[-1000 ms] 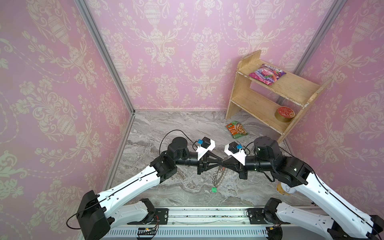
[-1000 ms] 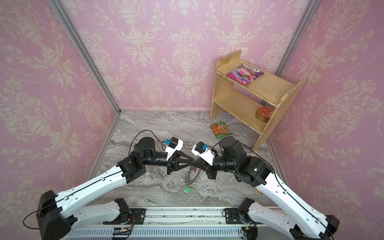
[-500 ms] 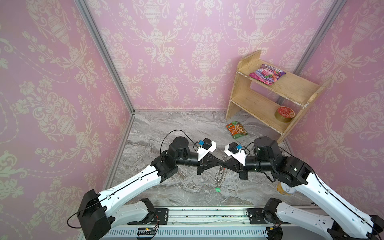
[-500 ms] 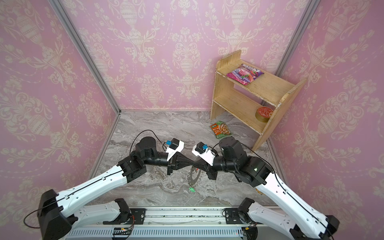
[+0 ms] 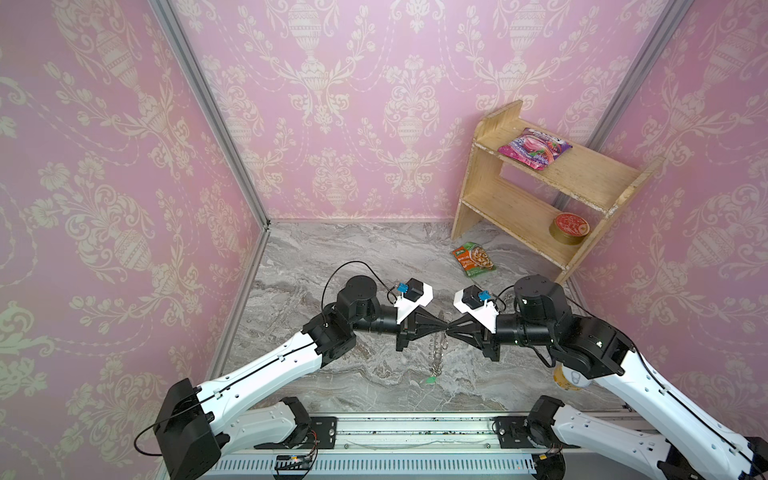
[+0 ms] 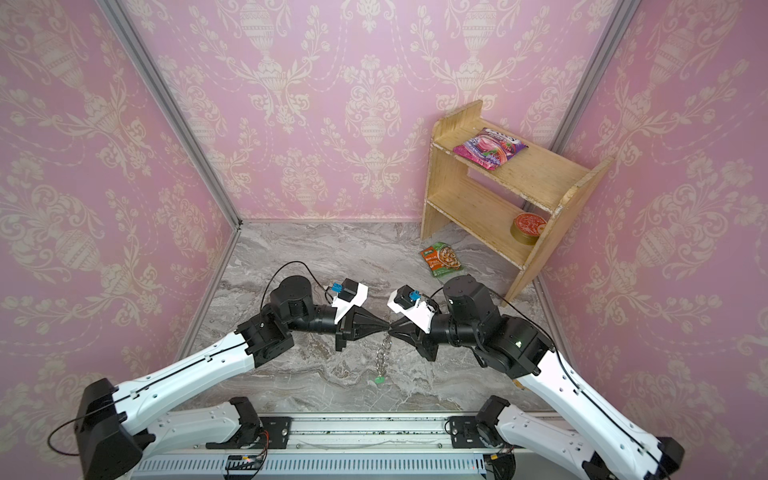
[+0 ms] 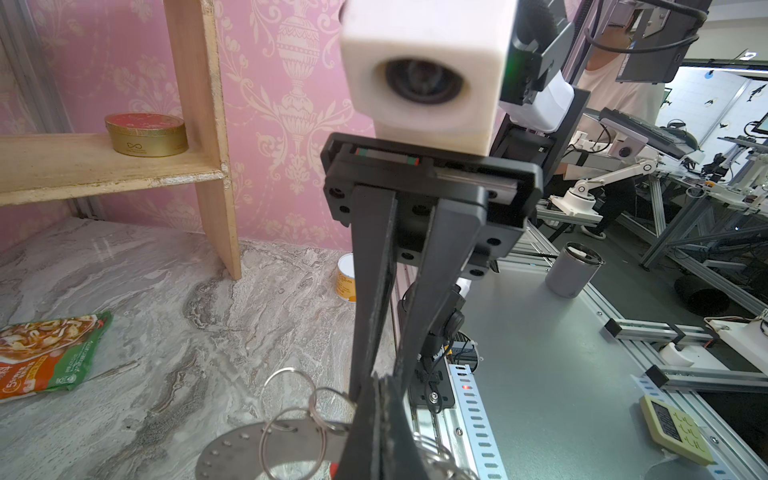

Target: Put the keys on the keyring

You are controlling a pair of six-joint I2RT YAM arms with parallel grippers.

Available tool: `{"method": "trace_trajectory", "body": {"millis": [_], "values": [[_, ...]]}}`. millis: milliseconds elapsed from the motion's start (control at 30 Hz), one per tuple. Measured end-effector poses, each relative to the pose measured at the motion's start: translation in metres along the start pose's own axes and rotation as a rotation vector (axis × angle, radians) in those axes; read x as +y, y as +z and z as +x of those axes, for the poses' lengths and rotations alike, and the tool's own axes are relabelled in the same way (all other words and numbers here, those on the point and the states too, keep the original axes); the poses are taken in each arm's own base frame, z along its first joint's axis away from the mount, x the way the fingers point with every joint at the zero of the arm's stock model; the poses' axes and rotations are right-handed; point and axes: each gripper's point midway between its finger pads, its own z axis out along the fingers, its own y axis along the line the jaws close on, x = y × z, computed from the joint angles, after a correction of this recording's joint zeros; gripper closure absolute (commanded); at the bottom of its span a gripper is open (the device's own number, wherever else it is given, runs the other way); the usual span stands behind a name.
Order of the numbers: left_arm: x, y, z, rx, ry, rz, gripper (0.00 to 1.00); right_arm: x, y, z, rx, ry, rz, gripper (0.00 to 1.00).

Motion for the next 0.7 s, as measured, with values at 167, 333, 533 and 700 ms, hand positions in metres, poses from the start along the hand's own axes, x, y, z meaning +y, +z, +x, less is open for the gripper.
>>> {"method": "trace_trajectory", "body": {"millis": [167,333,533,700], "values": [[0.000,0.000,-0.008,-0.032,0.023,-0.003,1.00,0.000,-0.001,0.000,-0.003,-0.002,0.003,0.83],[0.001,-0.001,-0.011,-0.044,0.028,-0.009,1.00,0.001,-0.003,-0.003,-0.018,-0.009,0.007,0.78],[0.001,-0.002,-0.012,-0.052,0.035,-0.015,1.00,0.002,-0.008,-0.007,-0.039,-0.019,0.010,0.78],[-0.002,-0.004,-0.018,-0.071,0.053,-0.015,1.00,0.002,-0.009,-0.007,-0.039,-0.019,0.012,0.75]]}}
